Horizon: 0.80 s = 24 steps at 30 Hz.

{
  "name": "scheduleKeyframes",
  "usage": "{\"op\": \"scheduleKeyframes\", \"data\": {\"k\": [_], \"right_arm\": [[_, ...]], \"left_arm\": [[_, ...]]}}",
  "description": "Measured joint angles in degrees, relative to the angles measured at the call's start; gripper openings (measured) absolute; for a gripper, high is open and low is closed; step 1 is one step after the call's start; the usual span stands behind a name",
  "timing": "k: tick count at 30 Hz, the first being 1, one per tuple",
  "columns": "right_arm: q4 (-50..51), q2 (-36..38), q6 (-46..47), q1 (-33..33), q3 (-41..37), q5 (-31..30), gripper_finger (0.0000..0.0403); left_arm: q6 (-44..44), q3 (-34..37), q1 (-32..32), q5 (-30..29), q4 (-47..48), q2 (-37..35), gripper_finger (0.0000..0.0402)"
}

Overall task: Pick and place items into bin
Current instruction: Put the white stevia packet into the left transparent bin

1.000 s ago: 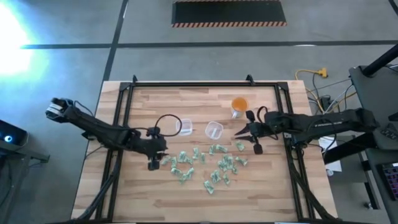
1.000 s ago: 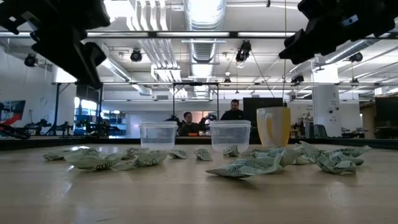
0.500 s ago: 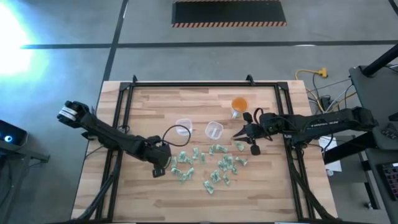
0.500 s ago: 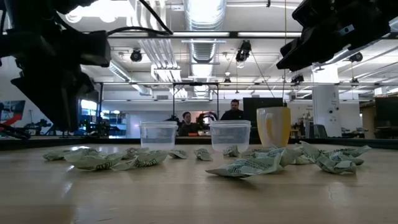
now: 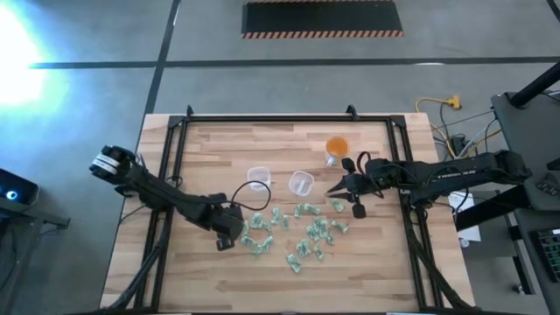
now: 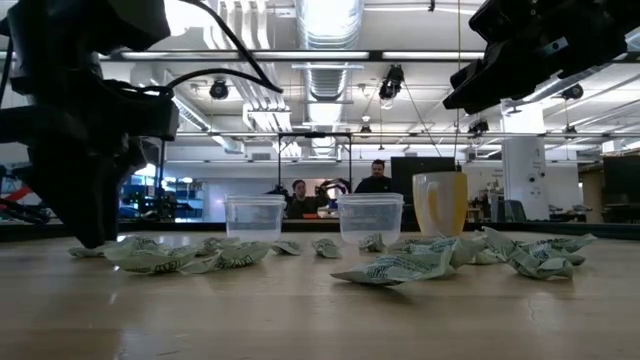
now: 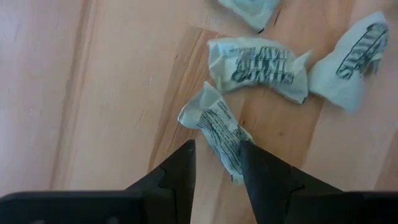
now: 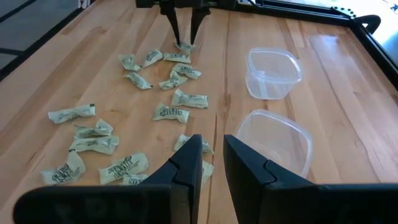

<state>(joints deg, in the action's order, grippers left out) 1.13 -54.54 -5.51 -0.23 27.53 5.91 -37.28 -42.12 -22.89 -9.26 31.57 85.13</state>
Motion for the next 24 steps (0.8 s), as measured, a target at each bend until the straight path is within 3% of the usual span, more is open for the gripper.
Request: {"op": "scheduleKeyframes", "data": {"k": [16, 19, 24], "right_arm": [[0.02, 0.02, 0.59, -0.01, -0.13, 0.07, 0.0057], [0.02, 0.02, 0.60, -0.01, -0.13, 0.07, 0.0057], [0.02, 0.02, 0.60, 0.00, -0.22, 0.07, 0.0057]], "left_arm": [[0.31, 0.52, -0.01, 4.93, -4.06, 0.63, 0.0106], [0.34, 0.52, -0.01, 4.93, -4.34, 1.00, 0.0084], [0.55, 0.52, -0.03, 5.22, -4.49, 0.88, 0.0013]]}}
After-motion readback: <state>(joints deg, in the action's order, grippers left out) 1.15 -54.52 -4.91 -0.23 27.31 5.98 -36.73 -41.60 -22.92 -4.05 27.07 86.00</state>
